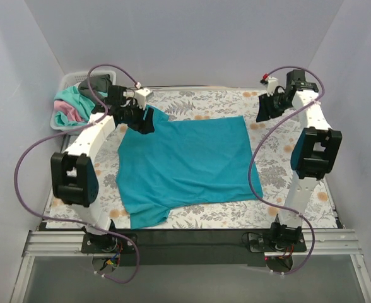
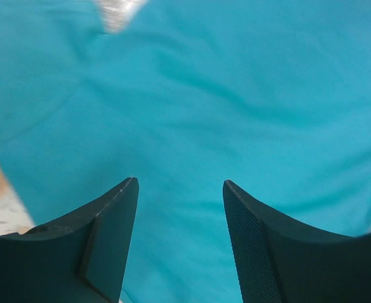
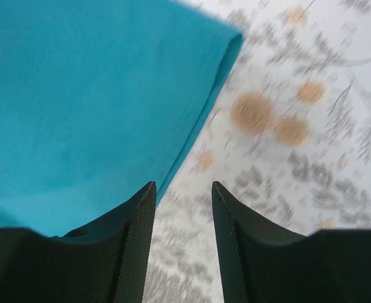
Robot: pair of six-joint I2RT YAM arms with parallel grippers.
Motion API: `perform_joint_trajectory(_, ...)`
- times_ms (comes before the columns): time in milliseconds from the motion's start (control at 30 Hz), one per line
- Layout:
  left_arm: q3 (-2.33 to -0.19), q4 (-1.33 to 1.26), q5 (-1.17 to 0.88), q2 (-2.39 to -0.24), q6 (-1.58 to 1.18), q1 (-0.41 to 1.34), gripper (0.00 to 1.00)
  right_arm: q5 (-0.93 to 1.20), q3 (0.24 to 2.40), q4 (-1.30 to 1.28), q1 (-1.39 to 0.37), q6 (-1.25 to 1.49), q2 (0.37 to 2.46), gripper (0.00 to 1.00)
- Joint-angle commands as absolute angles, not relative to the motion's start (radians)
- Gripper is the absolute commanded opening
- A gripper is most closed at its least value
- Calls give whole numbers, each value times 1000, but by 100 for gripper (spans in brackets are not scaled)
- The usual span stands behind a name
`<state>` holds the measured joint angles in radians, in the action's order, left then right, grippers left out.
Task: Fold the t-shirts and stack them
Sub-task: Flatten the tshirt out
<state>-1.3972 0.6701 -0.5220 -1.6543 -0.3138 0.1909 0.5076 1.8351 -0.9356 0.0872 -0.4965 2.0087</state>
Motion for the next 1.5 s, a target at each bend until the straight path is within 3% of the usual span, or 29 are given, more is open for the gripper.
perform_joint_trajectory(0, -1556, 514, -442, -1770, -448, 134, 53, 493, 1983, -816, 65, -316, 2137, 41)
perform_joint_trajectory(200, -1759, 397, -353, -2038, -512, 83, 54, 431, 2169, -736, 32, -275, 2318, 51)
perform_joint_trajectory(467, -2078, 357, -293, -2338, -549, 71, 56, 359, 2157, -531, 5, -210, 2388, 58)
perform_joint_trajectory(1033, -2138, 311, -336, -2519, -592, 64, 61, 387, 2111, -483, -49, -209, 2468, 53)
perform_joint_trajectory(1133, -2140, 301, -344, -2536, -600, 64, 61, 384, 2109, -485, -49, -216, 2476, 48)
perform_joint_trajectory(1300, -2164, 290, -354, -2568, -611, 67, 59, 384, 2128, -485, -49, -215, 2500, 22)
perform_joint_trajectory(1400, -2180, 290, -371, -2583, -615, 71, 53, 370, 2126, -486, -48, -230, 2500, 1)
perform_joint_trajectory(1433, -2180, 290, -377, -2582, -614, 72, 51, 356, 2126, -485, -46, -233, 2499, 1)
perform_joint_trajectory(1467, -2181, 290, -386, -2582, -615, 72, 43, 354, 2129, -485, -43, -238, 2493, 1)
